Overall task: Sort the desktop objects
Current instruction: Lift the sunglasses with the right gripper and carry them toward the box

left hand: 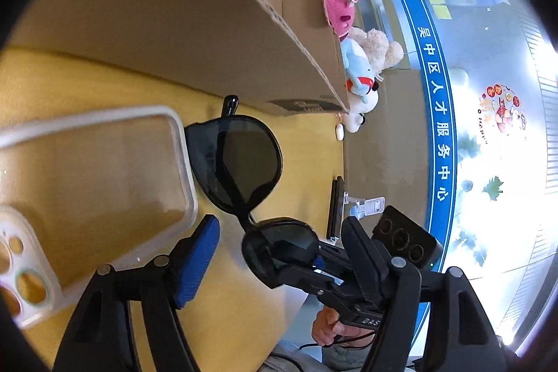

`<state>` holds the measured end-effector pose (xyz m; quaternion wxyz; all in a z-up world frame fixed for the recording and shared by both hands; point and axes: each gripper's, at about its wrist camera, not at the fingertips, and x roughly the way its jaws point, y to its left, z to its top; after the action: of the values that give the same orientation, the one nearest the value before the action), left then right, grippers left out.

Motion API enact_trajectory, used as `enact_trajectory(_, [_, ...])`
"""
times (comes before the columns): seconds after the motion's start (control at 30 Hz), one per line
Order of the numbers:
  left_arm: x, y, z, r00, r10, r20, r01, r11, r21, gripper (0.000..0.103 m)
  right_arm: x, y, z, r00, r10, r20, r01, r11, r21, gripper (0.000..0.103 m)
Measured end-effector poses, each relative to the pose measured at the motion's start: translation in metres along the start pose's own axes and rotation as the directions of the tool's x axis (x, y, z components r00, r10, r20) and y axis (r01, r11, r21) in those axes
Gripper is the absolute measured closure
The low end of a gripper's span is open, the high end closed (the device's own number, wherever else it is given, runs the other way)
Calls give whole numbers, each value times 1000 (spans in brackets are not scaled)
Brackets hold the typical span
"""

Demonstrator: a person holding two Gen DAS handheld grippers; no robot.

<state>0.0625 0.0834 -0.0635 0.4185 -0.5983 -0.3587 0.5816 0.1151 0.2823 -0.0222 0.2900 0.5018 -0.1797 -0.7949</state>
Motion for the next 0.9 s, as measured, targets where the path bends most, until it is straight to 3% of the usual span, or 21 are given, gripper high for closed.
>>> enact_trajectory(0.3, [12,0,-5,1000,-1,-11,1,1000,-22,35,-1,-7,-5,990,138,6,-139,988,68,82])
enact_trajectory(0.33, [14,-1,-6,1000,-5,-15,4,1000,-20,47,-1,-6,-6,989,146,3,-146,987,64,82])
enact_trajectory(0.47, [16,-10,-8,1000,0,-1,0,1000,23,57,2,4,-6,989,144,-17,-143,989,29,81])
enact_trajectory(0.53, [12,-17,-6,1000,-2,16,1,999,49,72,2,7,-5,991,134,-21,-134,991,9,81])
enact_trajectory(0.73, [-6,-55,2,998,-1,68,-10,987,157,72,-14,29,8,995,93,35,-90,993,-81,82])
enact_trajectory(0.9, [-32,-98,25,991,34,130,-67,964,257,73,-30,50,36,991,88,104,-71,985,-159,82])
